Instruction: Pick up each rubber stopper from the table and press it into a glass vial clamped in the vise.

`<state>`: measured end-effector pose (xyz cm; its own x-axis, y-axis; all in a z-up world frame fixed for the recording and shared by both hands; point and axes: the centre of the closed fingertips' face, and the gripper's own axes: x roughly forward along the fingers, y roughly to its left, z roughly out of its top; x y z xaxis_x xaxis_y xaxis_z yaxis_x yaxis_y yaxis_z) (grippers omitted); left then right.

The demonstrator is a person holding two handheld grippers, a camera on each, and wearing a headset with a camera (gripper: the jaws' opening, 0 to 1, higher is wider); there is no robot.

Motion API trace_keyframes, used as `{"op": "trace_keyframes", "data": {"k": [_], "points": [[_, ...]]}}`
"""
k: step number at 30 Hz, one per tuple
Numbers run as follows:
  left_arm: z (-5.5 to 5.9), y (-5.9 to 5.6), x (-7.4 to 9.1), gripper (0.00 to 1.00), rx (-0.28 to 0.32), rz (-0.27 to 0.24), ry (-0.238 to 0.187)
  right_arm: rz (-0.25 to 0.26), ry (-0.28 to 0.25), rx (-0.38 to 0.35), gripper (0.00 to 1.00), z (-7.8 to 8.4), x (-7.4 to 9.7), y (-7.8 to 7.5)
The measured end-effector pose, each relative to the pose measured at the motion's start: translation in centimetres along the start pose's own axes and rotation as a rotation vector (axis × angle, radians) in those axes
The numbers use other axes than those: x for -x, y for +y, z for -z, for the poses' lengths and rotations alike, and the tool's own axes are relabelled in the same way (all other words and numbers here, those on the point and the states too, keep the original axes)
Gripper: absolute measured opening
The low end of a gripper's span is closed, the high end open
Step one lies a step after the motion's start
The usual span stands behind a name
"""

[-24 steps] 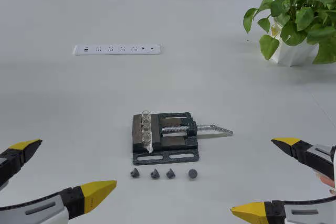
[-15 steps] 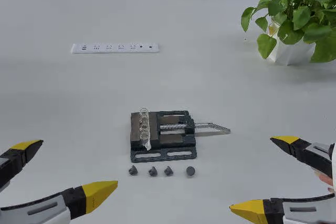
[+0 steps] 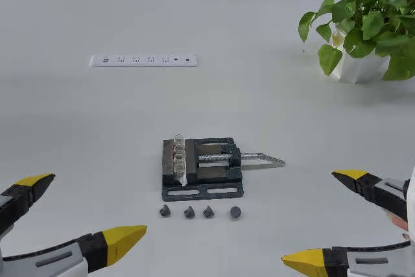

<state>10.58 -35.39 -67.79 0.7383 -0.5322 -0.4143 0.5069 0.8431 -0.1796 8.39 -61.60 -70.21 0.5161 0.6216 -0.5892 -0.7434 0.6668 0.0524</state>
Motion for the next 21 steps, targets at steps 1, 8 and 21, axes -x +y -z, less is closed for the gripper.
{"op": "trace_keyframes", "data": {"k": [1, 8, 21], "points": [[0.01, -0.05, 0.03, 0.99, -0.002, 0.001, -0.002, -0.001, -0.001, -0.002, 0.99, -0.04, -0.02, -0.01], [0.24, 0.01, 0.0, 0.99, 0.0, -0.001, 0.002, -0.006, 0.004, 0.003, 0.99, -0.06, -0.21, 0.03], [0.93, -0.04, -0.66, 0.99, -0.021, 0.02, 0.034, -0.014, 0.02, 0.008, 0.99, 0.38, -0.74, -0.42]]}}
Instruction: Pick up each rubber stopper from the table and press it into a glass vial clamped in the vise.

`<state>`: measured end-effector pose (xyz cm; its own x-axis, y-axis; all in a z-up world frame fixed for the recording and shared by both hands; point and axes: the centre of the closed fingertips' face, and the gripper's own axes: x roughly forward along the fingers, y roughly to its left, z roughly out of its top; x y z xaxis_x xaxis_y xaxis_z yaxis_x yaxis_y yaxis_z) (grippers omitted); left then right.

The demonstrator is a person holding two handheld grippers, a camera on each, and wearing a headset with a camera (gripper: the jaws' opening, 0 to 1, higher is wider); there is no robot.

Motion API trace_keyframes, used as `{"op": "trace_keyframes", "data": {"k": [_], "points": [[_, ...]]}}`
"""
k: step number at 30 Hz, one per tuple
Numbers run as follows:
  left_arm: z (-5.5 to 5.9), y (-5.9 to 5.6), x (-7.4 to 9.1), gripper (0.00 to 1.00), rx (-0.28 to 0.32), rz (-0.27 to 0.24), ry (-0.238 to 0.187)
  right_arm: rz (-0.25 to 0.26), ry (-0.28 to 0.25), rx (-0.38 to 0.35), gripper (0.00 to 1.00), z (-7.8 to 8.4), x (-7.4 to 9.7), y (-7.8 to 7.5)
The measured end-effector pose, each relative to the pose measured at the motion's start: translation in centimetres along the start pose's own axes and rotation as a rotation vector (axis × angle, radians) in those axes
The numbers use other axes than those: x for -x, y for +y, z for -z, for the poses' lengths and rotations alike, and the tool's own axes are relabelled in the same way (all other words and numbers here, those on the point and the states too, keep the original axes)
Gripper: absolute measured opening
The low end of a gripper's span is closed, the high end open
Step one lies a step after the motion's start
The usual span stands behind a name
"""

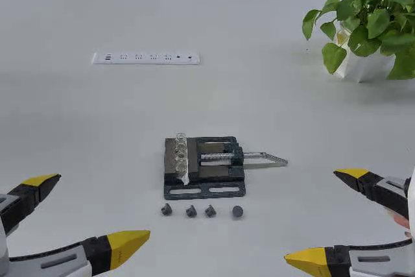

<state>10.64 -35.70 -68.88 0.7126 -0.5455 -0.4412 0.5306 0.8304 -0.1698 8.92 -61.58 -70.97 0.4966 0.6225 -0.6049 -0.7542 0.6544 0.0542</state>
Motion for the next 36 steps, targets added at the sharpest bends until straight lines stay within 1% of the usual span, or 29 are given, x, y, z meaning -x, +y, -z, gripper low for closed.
{"op": "trace_keyframes", "data": {"k": [1, 2, 5, 9, 11, 12, 14, 15, 18, 20, 21, 22, 23, 24, 26, 27, 28, 30, 31, 34, 35, 36], "points": [[0.1, 0.2, 0.0, 0.99, -0.001, -0.001, 0.002, -0.001, 0.002, 0.004, 0.99, 0.0, -0.1, -0.1], [0.2, 0.7, 0.0, 0.99, 0.0, -0.002, 0.0, -0.008, 0.008, 0.007, 0.99, 0.1, -0.3, -0.1], [0.6, 1.5, -0.1, 0.99, 0.001, -0.001, 0.002, -0.02, 0.018, 0.023, 0.98, 0.1, -0.6, -0.2], [1.1, 1.9, -0.4, 0.99, -0.01, 0.008, 0.017, -0.036, 0.033, 0.047, 0.98, -0.2, -1.0, -0.4], [1.2, 1.6, -0.5, 0.99, -0.024, 0.014, 0.026, -0.053, 0.047, 0.074, 0.97, -0.3, -1.3, -0.3], [1.3, 1.5, -0.6, 0.99, -0.029, 0.016, 0.033, -0.063, 0.061, 0.091, 0.96, -0.2, -1.5, -0.2], [1.3, 1.2, -0.7, 0.99, -0.032, 0.02, 0.038, -0.088, 0.085, 0.095, 0.91, -0.1, -1.7, 0.0], [1.3, 0.9, -0.8, 0.99, -0.035, 0.022, 0.041, -0.088, 0.096, 0.099, 0.88, -0.2, -2.0, -0.1], [1.5, 0.6, -0.9, 0.99, -0.038, 0.027, 0.048, -0.094, 0.102, 0.116, 0.91, -0.4, -2.6, -0.2], [1.5, 0.3, -1.2, 0.99, -0.044, 0.031, 0.055, -0.11, 0.115, 0.124, 0.88, -0.5, -3.0, -0.1], [1.6, 0.3, -1.2, 0.99, -0.045, 0.032, 0.057, -0.108, 0.119, 0.136, 0.88, -0.5, -3.2, -0.1], [1.6, 0.3, -1.2, 0.99, -0.046, 0.034, 0.057, -0.111, 0.136, 0.16, 0.86, -0.4, -3.4, -0.2], [1.5, 0.2, -1.2, 0.99, -0.047, 0.036, 0.058, -0.123, 0.166, 0.184, 0.83, -0.1, -3.6, -0.1], [1.3, -0.1, -1.4, 0.99, -0.049, 0.038, 0.058, -0.13, 0.174, 0.193, 0.81, 0.0, -3.8, 0.0], [1.1, -0.2, -1.4, 0.99, -0.049, 0.041, 0.056, -0.139, 0.19, 0.211, 0.81, 0.1, -4.5, -0.1], [1.0, -0.4, -1.5, 0.99, -0.05, 0.043, 0.055, -0.158, 0.209, 0.229, 0.8, 0.3, -4.8, 0.0], [0.9, -0.6, -1.6, 0.99, -0.051, 0.045, 0.054, -0.162, 0.225, 0.237, 0.78, 0.4, -5.0, -0.1], [1.0, -0.6, -1.7, 0.99, -0.055, 0.05, 0.056, -0.193, 0.265, 0.289, 0.75, 0.7, -5.5, 0.0], [1.0, -0.7, -1.8, 0.99, -0.059, 0.052, 0.057, -0.197, 0.278, 0.296, 0.71, 0.8, -5.7, -0.1], [1.0, -1.1, -1.9, 0.99, -0.067, 0.061, 0.066, -0.228, 0.304, 0.313, 0.65, 1.0, -6.6, 0.0], [1.1, -1.1, -1.9, 0.99, -0.071, 0.065, 0.07, -0.244, 0.323, 0.339, 0.62, 1.2, -7.0, -0.2], [1.2, -1.1, -2.0, 0.99, -0.072, 0.067, 0.074, -0.247, 0.335, 0.355, 0.59, 1.3, -7.2, -0.3]]}}
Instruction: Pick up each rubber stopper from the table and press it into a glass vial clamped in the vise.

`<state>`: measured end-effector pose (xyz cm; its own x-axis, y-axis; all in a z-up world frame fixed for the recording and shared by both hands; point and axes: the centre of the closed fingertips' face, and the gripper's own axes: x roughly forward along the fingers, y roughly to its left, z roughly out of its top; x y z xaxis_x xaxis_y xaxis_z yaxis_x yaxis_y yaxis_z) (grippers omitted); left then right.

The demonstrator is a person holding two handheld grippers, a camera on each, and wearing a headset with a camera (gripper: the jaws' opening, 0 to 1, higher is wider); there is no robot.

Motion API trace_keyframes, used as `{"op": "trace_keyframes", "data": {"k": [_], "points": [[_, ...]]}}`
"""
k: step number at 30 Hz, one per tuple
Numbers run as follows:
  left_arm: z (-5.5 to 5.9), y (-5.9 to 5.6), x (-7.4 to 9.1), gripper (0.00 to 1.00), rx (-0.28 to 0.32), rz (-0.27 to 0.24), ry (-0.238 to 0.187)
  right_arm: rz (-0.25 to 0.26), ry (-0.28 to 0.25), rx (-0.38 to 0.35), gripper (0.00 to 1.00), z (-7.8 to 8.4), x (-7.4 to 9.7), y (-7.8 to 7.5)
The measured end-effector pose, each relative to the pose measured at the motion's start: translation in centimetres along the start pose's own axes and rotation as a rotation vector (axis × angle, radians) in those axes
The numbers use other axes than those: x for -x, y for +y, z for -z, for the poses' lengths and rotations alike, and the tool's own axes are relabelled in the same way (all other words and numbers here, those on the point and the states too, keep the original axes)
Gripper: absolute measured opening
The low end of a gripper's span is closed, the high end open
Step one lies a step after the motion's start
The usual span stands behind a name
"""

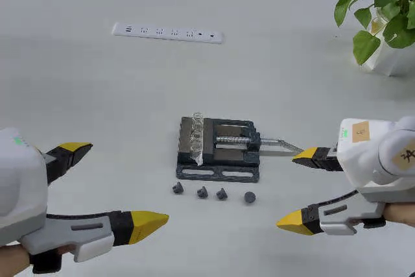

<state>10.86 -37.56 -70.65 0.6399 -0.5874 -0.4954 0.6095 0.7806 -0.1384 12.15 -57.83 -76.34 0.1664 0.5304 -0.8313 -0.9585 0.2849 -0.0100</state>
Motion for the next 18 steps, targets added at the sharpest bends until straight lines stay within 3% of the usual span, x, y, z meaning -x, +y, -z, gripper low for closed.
{"op": "trace_keyframes", "data": {"k": [14, 18], "points": [[0.3, -0.4, -0.4, 0.99, 0.006, 0.014, -0.002, -0.116, 0.115, 0.114, 0.4, 0.0, -3.1, 0.5], [0.5, -0.3, -0.3, 0.99, 0.007, 0.017, -0.001, -0.12, 0.17, 0.176, 0.35, 0.4, -3.8, 0.1]]}}
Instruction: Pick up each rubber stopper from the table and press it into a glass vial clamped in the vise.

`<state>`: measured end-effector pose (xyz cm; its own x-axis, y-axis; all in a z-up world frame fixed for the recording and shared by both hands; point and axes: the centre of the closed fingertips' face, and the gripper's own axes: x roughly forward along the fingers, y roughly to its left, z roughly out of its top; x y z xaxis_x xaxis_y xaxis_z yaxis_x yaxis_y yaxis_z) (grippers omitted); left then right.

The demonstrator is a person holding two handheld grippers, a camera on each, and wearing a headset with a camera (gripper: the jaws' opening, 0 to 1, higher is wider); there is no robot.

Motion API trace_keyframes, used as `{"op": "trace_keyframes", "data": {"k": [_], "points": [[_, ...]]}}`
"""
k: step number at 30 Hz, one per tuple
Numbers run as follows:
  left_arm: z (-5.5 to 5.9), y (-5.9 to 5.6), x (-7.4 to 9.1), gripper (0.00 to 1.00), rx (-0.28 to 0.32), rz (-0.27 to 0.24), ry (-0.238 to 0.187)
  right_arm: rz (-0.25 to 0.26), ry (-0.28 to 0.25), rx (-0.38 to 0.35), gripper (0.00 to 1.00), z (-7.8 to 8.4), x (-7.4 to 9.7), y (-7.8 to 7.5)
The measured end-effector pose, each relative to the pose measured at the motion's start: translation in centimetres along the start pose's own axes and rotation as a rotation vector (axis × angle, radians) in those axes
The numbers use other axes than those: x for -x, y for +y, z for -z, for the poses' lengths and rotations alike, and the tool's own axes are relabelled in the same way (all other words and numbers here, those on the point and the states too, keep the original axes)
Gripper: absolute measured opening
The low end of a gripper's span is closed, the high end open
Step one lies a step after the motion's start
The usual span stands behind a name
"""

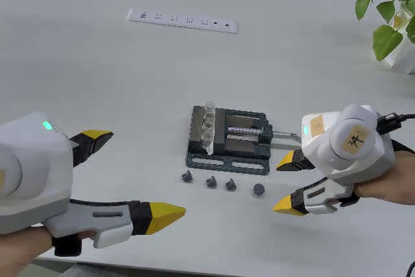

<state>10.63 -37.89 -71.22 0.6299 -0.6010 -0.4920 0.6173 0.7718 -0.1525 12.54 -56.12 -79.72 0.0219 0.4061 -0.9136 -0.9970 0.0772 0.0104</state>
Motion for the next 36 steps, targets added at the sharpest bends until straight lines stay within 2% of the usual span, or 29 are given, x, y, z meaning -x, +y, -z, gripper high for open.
{"op": "trace_keyframes", "data": {"k": [4, 14, 22, 25, 33, 36], "points": [[0.1, 0.0, 0.0, 0.99, 0.003, 0.001, -0.001, -0.031, 0.017, 0.022, 0.3, -0.4, -0.7, 0.2], [0.1, 0.0, 0.1, 0.99, 0.014, -0.002, -0.009, -0.07, 0.05, 0.067, 0.23, -1.0, -1.9, 0.0], [0.0, 0.0, 0.2, 0.99, 0.018, -0.006, -0.015, -0.087, 0.082, 0.089, 0.16, -0.9, -2.6, -0.3], [0.0, -0.1, 0.1, 0.99, 0.018, -0.005, -0.015, -0.09, 0.104, 0.103, 0.15, -0.4, -2.7, -0.3], [-0.1, -0.3, 0.1, 0.99, 0.022, -0.005, -0.021, -0.098, 0.119, 0.119, 0.12, -0.8, -3.0, -0.1], [0.0, -0.5, 0.0, 0.99, 0.024, -0.004, -0.021, -0.099, 0.14, 0.133, 0.11, -0.5, -3.1, -0.1]]}}
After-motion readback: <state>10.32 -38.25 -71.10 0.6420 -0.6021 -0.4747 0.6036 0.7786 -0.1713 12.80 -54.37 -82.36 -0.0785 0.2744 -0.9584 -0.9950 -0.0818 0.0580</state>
